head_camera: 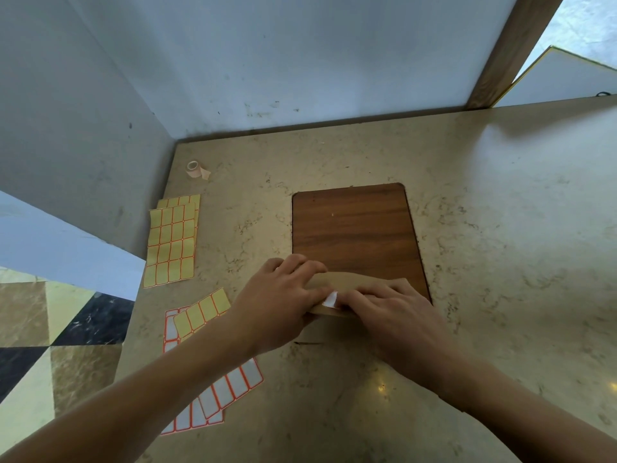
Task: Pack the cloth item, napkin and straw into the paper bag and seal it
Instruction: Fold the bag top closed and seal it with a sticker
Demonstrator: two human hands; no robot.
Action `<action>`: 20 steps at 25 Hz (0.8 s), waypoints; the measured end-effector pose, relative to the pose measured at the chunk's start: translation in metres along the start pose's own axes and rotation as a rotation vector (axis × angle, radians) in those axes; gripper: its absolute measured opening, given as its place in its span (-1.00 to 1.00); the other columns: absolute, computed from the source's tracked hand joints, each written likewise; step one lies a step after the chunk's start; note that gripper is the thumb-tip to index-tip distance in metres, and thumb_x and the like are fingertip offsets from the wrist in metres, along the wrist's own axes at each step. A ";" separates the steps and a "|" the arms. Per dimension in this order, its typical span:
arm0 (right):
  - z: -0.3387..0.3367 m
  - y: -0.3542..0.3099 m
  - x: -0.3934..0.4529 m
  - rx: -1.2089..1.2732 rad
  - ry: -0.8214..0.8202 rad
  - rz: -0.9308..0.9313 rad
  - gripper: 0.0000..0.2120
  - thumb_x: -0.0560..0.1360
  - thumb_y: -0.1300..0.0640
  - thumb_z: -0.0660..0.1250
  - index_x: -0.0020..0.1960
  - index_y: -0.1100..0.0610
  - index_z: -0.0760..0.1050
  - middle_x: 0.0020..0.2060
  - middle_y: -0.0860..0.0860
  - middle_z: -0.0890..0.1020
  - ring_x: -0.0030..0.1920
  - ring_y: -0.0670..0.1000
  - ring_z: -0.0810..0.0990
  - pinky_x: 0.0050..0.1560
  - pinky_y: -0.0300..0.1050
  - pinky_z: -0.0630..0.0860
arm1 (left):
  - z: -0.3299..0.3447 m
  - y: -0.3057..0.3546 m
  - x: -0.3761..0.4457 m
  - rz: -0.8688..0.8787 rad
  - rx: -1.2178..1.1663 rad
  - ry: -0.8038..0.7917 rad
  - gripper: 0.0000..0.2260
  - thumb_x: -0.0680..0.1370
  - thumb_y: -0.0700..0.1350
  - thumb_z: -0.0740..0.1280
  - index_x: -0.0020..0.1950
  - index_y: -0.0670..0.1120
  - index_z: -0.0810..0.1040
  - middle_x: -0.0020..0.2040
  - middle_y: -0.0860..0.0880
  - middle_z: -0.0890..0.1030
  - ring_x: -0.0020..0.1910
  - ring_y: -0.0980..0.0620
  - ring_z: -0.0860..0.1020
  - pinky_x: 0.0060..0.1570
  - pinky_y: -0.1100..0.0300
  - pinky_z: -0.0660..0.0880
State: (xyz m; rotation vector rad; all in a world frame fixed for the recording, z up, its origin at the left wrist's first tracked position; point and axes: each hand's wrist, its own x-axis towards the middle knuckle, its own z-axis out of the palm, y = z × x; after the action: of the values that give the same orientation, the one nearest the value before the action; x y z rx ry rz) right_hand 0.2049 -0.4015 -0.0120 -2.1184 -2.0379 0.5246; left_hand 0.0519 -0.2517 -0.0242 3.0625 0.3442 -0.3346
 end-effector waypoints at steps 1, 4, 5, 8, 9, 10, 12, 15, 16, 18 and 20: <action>-0.001 0.000 0.000 0.008 -0.007 -0.001 -0.54 0.55 0.10 0.20 0.42 -0.08 0.21 0.37 -0.08 0.46 0.43 -0.02 0.32 0.30 -0.01 0.30 | 0.001 0.000 0.001 0.014 -0.008 0.017 -0.58 0.53 0.09 0.33 0.38 0.13 0.40 0.40 -0.02 0.42 0.38 -0.10 0.32 0.23 -0.08 0.37; -0.001 -0.002 -0.001 0.012 -0.011 -0.020 -0.53 0.57 0.11 0.16 0.44 -0.10 0.14 0.39 -0.10 0.43 0.46 -0.04 0.26 0.33 -0.02 0.26 | 0.001 0.000 0.005 0.042 -0.070 0.001 -0.61 0.55 0.08 0.30 0.38 0.16 0.39 0.40 0.02 0.40 0.40 -0.06 0.28 0.26 -0.07 0.39; 0.000 -0.001 -0.001 0.014 -0.013 -0.022 -0.53 0.57 0.11 0.15 0.43 -0.12 0.13 0.39 -0.11 0.43 0.46 -0.04 0.26 0.33 -0.02 0.25 | 0.000 -0.002 0.005 0.027 -0.094 -0.014 -0.62 0.56 0.09 0.27 0.39 0.19 0.38 0.41 0.04 0.38 0.42 -0.04 0.23 0.28 -0.07 0.35; 0.002 0.000 -0.002 -0.014 -0.001 -0.032 -0.52 0.57 0.11 0.16 0.42 -0.15 0.08 0.38 -0.12 0.43 0.45 -0.04 0.25 0.33 -0.01 0.25 | 0.001 -0.003 0.004 0.003 -0.054 -0.012 -0.62 0.58 0.12 0.23 0.40 0.23 0.33 0.44 0.03 0.34 0.44 -0.05 0.18 0.32 -0.08 0.28; 0.002 0.001 -0.002 -0.023 -0.005 -0.034 -0.52 0.57 0.11 0.16 0.42 -0.14 0.08 0.40 -0.12 0.41 0.46 -0.03 0.25 0.34 0.00 0.25 | 0.001 -0.002 0.004 0.003 -0.003 -0.004 -0.61 0.57 0.13 0.23 0.41 0.22 0.32 0.44 0.01 0.34 0.44 -0.08 0.18 0.34 -0.11 0.26; 0.002 0.000 -0.002 -0.032 -0.016 -0.036 -0.52 0.58 0.10 0.16 0.42 -0.13 0.08 0.41 -0.12 0.39 0.46 -0.02 0.23 0.36 0.01 0.25 | 0.001 0.000 0.003 -0.008 0.043 -0.008 -0.59 0.57 0.14 0.23 0.42 0.19 0.31 0.46 -0.01 0.32 0.45 -0.10 0.17 0.36 -0.13 0.23; 0.003 -0.001 -0.001 -0.046 -0.025 -0.043 -0.53 0.58 0.08 0.17 0.42 -0.12 0.09 0.44 -0.10 0.35 0.47 0.01 0.21 0.37 0.03 0.24 | 0.001 0.001 0.004 -0.079 0.085 -0.036 -0.53 0.57 0.18 0.19 0.46 0.11 0.26 0.50 -0.04 0.25 0.48 -0.13 0.12 0.42 -0.15 0.14; 0.003 0.001 -0.002 -0.050 0.006 -0.041 -0.53 0.55 0.09 0.19 0.40 -0.12 0.14 0.41 -0.09 0.40 0.44 0.02 0.28 0.34 0.03 0.29 | 0.000 -0.002 0.000 -0.085 0.033 0.012 -0.48 0.55 0.17 0.23 0.48 0.10 0.22 0.50 -0.04 0.27 0.47 -0.13 0.18 0.39 -0.14 0.20; 0.004 0.001 -0.003 -0.045 0.026 -0.043 -0.54 0.54 0.09 0.18 0.39 -0.12 0.17 0.38 -0.10 0.44 0.42 0.02 0.32 0.32 0.01 0.31 | 0.001 -0.001 0.000 -0.041 0.009 0.035 -0.49 0.55 0.15 0.25 0.47 0.13 0.23 0.48 -0.03 0.30 0.45 -0.12 0.21 0.36 -0.14 0.25; 0.005 0.000 -0.003 -0.035 0.045 -0.049 -0.56 0.52 0.09 0.14 0.38 -0.13 0.20 0.34 -0.11 0.48 0.40 0.00 0.36 0.29 0.00 0.34 | 0.001 -0.002 0.000 0.014 -0.043 0.007 -0.56 0.58 0.12 0.21 0.45 0.19 0.25 0.47 0.00 0.31 0.44 -0.08 0.21 0.34 -0.11 0.28; 0.005 0.002 -0.001 -0.030 0.055 -0.058 -0.54 0.52 0.11 0.19 0.38 -0.13 0.21 0.31 -0.11 0.51 0.38 0.01 0.39 0.25 0.01 0.36 | 0.001 -0.004 0.004 -0.007 -0.076 -0.028 -0.61 0.61 0.10 0.17 0.44 0.24 0.26 0.46 0.04 0.30 0.45 -0.04 0.18 0.35 -0.06 0.25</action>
State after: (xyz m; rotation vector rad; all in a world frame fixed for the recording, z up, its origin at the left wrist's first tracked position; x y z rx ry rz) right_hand 0.2050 -0.4035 -0.0171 -2.0586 -2.0828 0.4255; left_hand 0.0548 -0.2474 -0.0260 2.9801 0.3576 -0.3559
